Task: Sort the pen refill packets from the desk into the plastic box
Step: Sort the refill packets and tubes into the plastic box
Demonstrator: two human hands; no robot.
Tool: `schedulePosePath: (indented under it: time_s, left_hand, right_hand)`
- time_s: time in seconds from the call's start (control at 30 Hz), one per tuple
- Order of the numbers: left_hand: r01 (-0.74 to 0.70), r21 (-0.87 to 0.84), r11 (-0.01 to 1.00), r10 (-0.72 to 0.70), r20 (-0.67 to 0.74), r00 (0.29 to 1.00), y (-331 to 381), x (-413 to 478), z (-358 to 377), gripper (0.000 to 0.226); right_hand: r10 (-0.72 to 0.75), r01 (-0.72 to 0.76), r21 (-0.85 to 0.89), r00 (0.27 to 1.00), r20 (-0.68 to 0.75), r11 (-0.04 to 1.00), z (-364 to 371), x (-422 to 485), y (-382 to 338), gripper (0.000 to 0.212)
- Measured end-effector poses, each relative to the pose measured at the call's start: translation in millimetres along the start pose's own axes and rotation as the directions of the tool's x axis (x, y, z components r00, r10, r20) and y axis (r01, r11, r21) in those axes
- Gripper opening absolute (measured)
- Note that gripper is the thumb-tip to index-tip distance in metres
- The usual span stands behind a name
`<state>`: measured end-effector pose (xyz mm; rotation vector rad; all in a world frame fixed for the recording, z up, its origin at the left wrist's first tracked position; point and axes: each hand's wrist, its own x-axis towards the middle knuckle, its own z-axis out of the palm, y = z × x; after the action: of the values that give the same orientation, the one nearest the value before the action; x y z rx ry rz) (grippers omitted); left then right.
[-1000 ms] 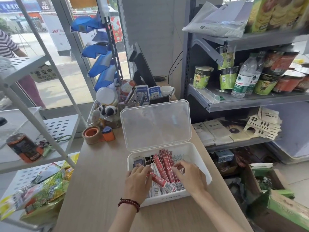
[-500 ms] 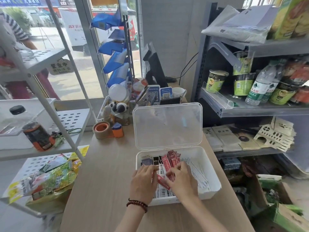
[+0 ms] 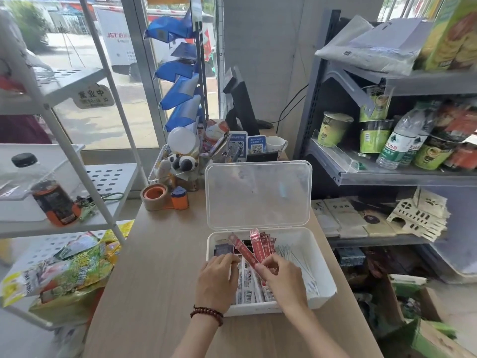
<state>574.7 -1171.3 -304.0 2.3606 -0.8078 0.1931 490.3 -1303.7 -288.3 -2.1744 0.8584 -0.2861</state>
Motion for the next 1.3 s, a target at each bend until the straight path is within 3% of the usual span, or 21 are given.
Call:
schedulePosePath:
  time_s: [0.2, 0.3, 0.4, 0.8, 1.0, 1.3]
  left_hand:
    - [-0.007, -0.033, 0.999, 0.007, -0.016, 1.0, -2, 0, 2, 0.011]
    - [0.0, -0.044, 0.999, 0.0, -0.015, 1.0, -2, -1, 2, 0.012]
    - [0.011, -0.051, 0.999, -0.011, -0.005, 1.0, -3, -2, 3, 0.011]
    - [0.011, -0.046, 0.999, -0.011, 0.01, 1.0, -1, -1, 0, 0.011]
    - [0.037, -0.042, 0.998, -0.036, 0.012, 0.999, 1, -1, -2, 0.012]
    - [0.031, -0.058, 0.998, -0.029, 0.028, 0.999, 1, 0, -1, 0.009]
  right_hand:
    - [0.076, -0.068, 0.127, 0.995, -0.061, 0.99, -17, 3, 9, 0.011]
    - [0.115, -0.108, 0.114, 0.991, -0.061, 0.988, -16, 4, 12, 0.021]
    - [0.13, -0.125, 0.07, 0.989, -0.065, 0.99, -12, 4, 13, 0.014]
    - [0.089, -0.087, 0.108, 0.996, -0.013, 0.99, -12, 11, 19, 0.016]
    - [0.061, -0.056, 0.215, 0.998, -0.016, 0.975, -14, 16, 20, 0.011]
    - [0.09, -0.089, 0.073, 0.996, -0.01, 0.993, -2, 17, 26, 0.015]
